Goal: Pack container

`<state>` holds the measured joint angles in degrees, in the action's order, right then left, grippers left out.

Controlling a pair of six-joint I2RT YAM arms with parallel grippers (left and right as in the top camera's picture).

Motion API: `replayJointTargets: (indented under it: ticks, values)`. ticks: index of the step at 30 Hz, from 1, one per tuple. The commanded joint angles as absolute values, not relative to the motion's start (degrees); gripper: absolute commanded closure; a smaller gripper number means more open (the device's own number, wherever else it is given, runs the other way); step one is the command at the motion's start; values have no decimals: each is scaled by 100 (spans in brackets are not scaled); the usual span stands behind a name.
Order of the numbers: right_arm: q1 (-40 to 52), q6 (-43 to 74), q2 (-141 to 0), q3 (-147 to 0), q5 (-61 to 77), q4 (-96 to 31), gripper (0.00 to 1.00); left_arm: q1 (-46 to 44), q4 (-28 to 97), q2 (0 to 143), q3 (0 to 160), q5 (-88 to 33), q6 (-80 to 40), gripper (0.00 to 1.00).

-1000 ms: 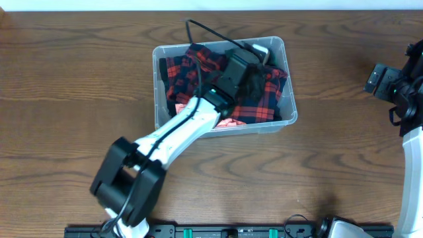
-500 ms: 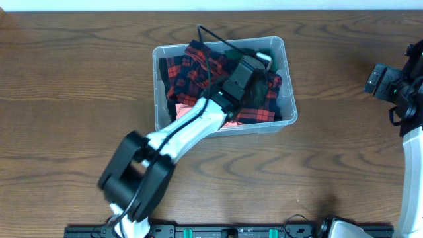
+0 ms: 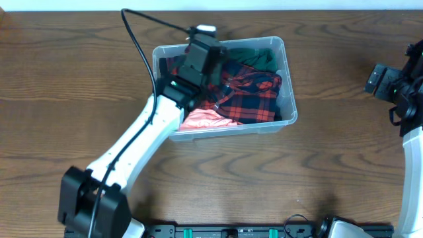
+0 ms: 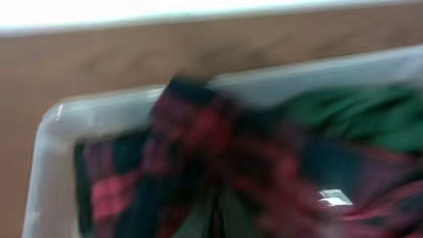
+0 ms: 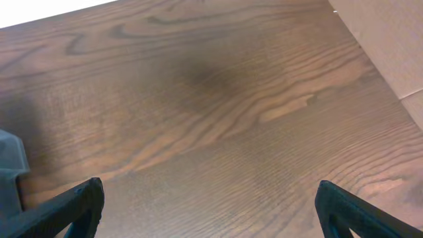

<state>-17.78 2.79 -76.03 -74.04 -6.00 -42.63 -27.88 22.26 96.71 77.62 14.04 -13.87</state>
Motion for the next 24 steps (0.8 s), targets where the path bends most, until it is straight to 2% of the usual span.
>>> replayJointTargets:
  ticks: [1,6,11,17,24]
  values:
    - [-1793,316,-7614,-7411,-600,-4270,1,-2567,2464,10123,7454,1509,-2084,95]
    - [-1793,316,-7614,-7411,-600,-4270,1,-2390,2484,10868,7052,982,-2180,94]
    - [-1793,316,-7614,-7411,-600,-4270,1,-2364,2596,11161,7008,941,-2176,94]
    - [-1793,316,-7614,-7411,-600,-4270,1,-2364,2541,10390,7137,945,-2176,94]
    - [-1793,316,-7614,-7411,-600,-4270,1,-2364,1675,9045,7155,945,-2174,94]
